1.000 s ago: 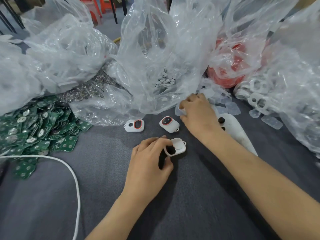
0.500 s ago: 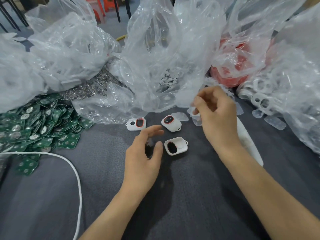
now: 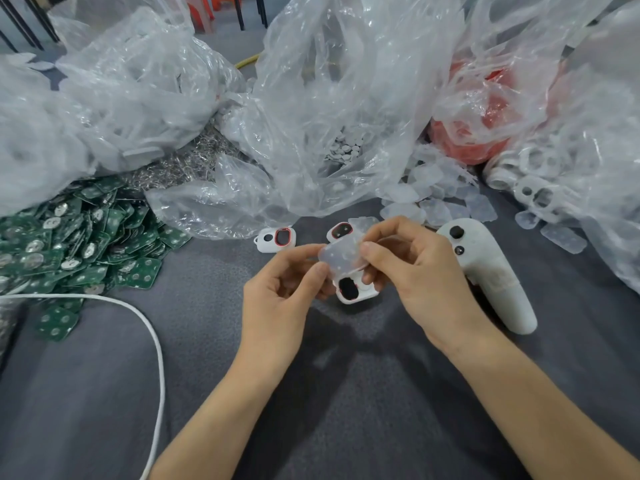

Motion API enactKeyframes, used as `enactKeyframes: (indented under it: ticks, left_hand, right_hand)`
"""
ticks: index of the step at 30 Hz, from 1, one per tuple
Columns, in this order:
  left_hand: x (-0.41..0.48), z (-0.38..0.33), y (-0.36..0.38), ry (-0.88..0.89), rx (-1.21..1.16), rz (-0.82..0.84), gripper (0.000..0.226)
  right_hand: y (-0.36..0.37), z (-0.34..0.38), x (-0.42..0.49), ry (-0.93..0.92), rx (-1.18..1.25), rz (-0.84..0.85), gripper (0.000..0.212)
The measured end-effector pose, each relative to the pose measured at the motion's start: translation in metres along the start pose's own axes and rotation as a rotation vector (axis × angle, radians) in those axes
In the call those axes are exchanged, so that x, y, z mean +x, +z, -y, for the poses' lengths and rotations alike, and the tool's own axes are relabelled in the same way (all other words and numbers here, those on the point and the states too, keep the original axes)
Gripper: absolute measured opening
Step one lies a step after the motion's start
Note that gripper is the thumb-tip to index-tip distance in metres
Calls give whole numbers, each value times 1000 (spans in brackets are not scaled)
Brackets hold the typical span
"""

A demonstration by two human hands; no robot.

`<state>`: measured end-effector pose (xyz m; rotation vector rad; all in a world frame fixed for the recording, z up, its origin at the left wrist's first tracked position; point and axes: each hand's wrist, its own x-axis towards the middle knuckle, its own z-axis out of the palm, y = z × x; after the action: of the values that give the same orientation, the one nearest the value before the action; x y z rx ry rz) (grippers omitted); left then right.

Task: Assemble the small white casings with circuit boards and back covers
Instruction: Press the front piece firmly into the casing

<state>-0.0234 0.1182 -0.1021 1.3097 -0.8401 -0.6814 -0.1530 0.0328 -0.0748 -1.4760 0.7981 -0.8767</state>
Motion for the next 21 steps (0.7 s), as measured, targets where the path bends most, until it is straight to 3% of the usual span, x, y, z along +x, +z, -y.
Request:
enactKeyframes:
  ticks: [4, 7, 9, 16, 21]
  left_hand:
    - [0, 1, -2, 5, 3, 7, 22]
    - [1, 1, -2, -10, -43, -15, 20]
    - [2, 2, -3, -21, -75, -29, 19]
    - [-1, -1, -1, -19, -54, 34, 16]
    - [-3, 0, -1, -12, 20, 55, 27]
  right_hand:
    - [1, 0, 0, 36, 74, 2, 3]
    - [1, 0, 0, 119, 180, 51, 19]
    - [2, -1, -1, 136, 172, 83, 12]
    - [1, -2, -1, 138, 121, 50, 15]
    - [-7, 3, 3, 163, 167, 61, 11]
